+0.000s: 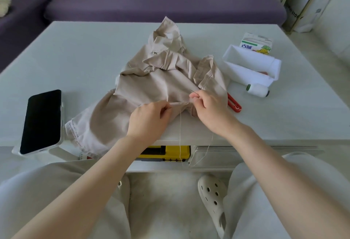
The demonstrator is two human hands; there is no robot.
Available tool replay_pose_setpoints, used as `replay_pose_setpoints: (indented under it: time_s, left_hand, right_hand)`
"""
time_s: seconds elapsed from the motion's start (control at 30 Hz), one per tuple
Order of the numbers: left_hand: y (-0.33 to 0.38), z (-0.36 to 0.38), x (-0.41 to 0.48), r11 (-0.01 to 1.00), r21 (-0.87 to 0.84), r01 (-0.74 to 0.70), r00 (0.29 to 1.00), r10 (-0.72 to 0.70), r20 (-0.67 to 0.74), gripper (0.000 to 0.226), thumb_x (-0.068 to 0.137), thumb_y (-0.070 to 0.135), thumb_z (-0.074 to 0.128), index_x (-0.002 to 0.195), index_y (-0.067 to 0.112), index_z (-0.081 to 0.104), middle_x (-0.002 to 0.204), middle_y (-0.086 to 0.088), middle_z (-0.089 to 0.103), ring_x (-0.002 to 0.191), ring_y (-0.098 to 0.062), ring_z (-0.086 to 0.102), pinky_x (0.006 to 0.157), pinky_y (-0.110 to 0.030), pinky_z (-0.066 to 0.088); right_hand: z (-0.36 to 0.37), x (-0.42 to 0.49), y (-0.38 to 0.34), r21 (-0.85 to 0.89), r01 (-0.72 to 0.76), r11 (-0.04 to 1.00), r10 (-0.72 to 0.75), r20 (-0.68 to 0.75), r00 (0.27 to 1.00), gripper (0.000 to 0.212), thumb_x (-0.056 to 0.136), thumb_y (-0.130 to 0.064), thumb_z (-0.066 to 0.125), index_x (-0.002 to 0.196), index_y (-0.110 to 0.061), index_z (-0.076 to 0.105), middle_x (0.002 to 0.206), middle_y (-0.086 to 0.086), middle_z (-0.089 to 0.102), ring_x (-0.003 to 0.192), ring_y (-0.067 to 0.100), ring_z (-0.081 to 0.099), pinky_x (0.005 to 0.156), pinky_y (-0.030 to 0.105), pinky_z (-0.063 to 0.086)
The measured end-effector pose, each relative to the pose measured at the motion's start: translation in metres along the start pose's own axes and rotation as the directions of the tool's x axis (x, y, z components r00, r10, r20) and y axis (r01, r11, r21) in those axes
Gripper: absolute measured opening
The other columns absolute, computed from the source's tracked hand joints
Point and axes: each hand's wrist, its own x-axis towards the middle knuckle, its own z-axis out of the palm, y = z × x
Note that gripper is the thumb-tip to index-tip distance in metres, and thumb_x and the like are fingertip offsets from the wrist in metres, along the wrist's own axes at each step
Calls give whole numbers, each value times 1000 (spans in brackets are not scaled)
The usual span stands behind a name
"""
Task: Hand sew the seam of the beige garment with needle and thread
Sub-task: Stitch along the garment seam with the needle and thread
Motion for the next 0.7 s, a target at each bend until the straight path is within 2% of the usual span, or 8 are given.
replay_pose_setpoints:
  time_s: [0.03, 0.07, 0.13, 0.23, 0.3, 0.37, 0.43, 0.7]
  left_hand:
    - [-1, 0, 1, 999, -26, 19, 1000, -19, 9, 18, 93, 26, 49, 90, 20, 66, 73, -2, 65, 70, -24, 53, 52, -28, 32]
    - [-3, 1, 2, 998, -52, 38, 999, -37, 18, 18, 94, 26, 50, 90, 20, 66, 73, -2, 64, 70, -25, 54, 53, -28, 35]
    - [-4, 2, 3, 992, -102, 77, 997, -74, 30, 18, 94, 26, 50, 90, 20, 67, 71, -1, 63, 71, -26, 56, 58, -30, 39]
    - [-5, 3, 5, 980, -148, 130, 991, -126, 42, 17, 93, 29, 51, 90, 22, 65, 72, 3, 61, 74, -26, 57, 63, -31, 41]
    - [-6, 5, 5, 976, -167, 143, 990, -138, 40, 16, 93, 30, 51, 91, 22, 65, 74, 5, 62, 75, -24, 57, 63, -31, 41]
    - [-6, 5, 4, 973, -179, 142, 990, -139, 34, 15, 93, 29, 52, 92, 22, 65, 75, 7, 63, 76, -22, 58, 64, -30, 42]
    - [-6, 6, 4, 973, -181, 145, 989, -144, 18, 15, 93, 30, 52, 96, 22, 64, 80, 10, 64, 78, -20, 59, 67, -30, 44]
    - [-6, 8, 2, 976, -176, 129, 990, -136, -28, 15, 92, 32, 53, 98, 21, 60, 89, 8, 67, 79, -20, 61, 68, -32, 48]
  right_hand:
    - [1, -2, 0, 15, 31, 999, -31, -1, 1000, 32, 101, -15, 34, 127, -12, 54, 108, -10, 54, 108, 8, 50, 93, 20, 36]
    - [3, -5, 0, 10, 80, 997, -80, -14, 997, 36, 100, -10, 33, 131, -11, 52, 104, -12, 52, 106, 10, 49, 92, 17, 34]
    - [8, -11, 0, -24, 170, 985, -172, -54, 984, 39, 97, -1, 35, 129, -11, 54, 84, -13, 52, 87, 11, 50, 80, 15, 35]
    - [15, -19, 1, -56, 202, 978, -204, -34, 978, 21, 98, -8, 42, 113, -15, 56, 79, -5, 62, 75, 10, 53, 66, 13, 37]
    - [21, -21, 3, -79, 211, 974, -213, -22, 977, 8, 98, -12, 46, 96, -19, 48, 78, -1, 66, 73, 12, 56, 65, 20, 43]
    - [25, -23, 4, -97, 212, 972, -215, -15, 977, 13, 97, -13, 48, 88, -20, 43, 76, 2, 66, 70, 17, 58, 65, 34, 49]
    - [26, -23, 4, -110, 188, 976, -191, -13, 982, 14, 96, -13, 48, 86, -21, 42, 75, 5, 65, 69, 22, 59, 65, 43, 50]
    - [27, -22, 3, -133, 144, 981, -151, -40, 988, 13, 94, -12, 47, 85, -20, 43, 74, 7, 66, 66, 23, 59, 63, 44, 49]
